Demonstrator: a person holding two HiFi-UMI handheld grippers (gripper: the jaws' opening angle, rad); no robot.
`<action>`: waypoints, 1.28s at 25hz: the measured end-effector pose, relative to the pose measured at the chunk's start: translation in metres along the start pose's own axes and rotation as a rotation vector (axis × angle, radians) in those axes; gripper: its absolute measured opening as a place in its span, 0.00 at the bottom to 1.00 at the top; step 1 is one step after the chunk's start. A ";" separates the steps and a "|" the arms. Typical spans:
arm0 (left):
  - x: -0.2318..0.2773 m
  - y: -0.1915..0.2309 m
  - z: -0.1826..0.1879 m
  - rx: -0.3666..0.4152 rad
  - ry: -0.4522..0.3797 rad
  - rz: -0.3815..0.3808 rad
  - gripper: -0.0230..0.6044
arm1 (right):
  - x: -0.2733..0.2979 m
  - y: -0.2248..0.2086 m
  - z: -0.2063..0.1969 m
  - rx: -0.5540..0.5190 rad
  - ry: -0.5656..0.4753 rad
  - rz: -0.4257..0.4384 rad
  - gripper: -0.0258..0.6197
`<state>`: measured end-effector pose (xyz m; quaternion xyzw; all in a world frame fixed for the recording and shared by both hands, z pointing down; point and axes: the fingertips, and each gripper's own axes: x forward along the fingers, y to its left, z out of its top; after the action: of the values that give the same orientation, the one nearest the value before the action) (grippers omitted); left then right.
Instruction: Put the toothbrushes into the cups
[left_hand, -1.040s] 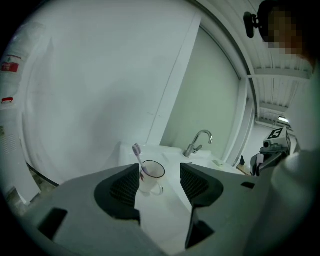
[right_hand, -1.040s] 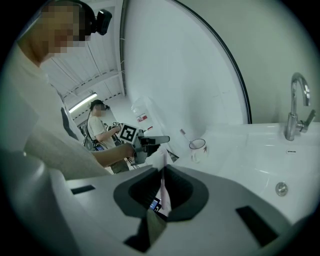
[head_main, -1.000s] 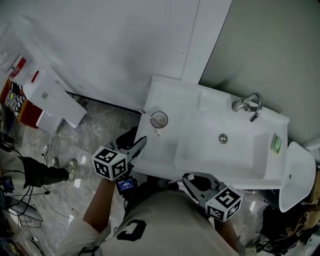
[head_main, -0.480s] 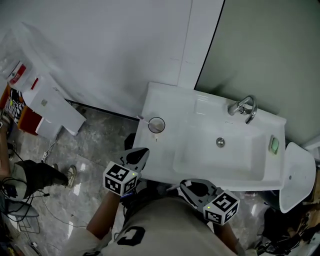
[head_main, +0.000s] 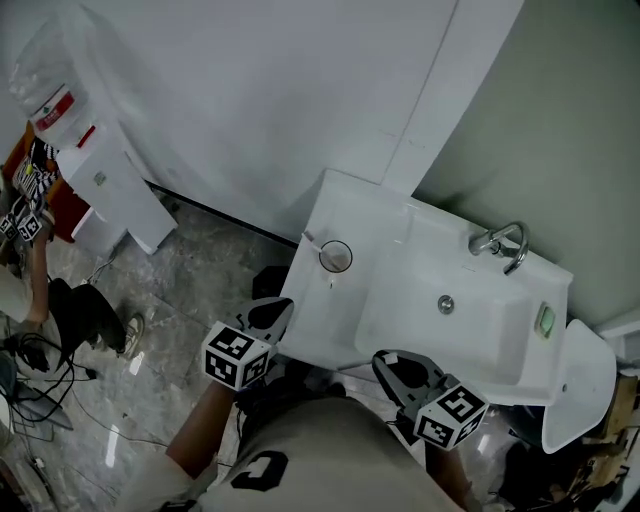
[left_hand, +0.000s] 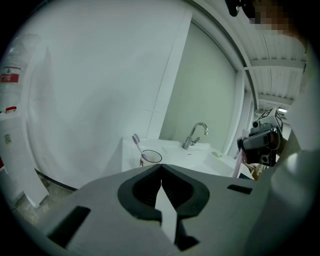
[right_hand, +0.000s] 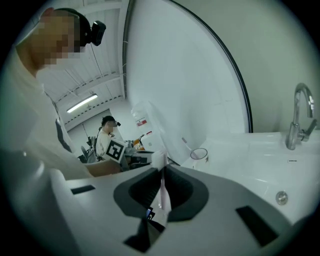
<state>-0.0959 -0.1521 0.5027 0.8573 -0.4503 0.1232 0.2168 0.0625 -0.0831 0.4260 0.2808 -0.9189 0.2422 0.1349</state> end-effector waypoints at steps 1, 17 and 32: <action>-0.003 0.004 0.000 -0.003 -0.003 0.001 0.07 | 0.002 -0.001 0.006 -0.007 -0.009 -0.012 0.09; -0.020 0.058 -0.005 -0.070 -0.009 -0.055 0.07 | 0.021 -0.003 0.061 -0.023 -0.132 -0.164 0.09; 0.001 0.051 0.003 -0.096 0.000 0.006 0.07 | 0.033 -0.059 0.121 0.025 -0.268 -0.092 0.09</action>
<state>-0.1371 -0.1798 0.5144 0.8446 -0.4582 0.1021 0.2575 0.0568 -0.2035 0.3579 0.3542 -0.9117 0.2073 0.0184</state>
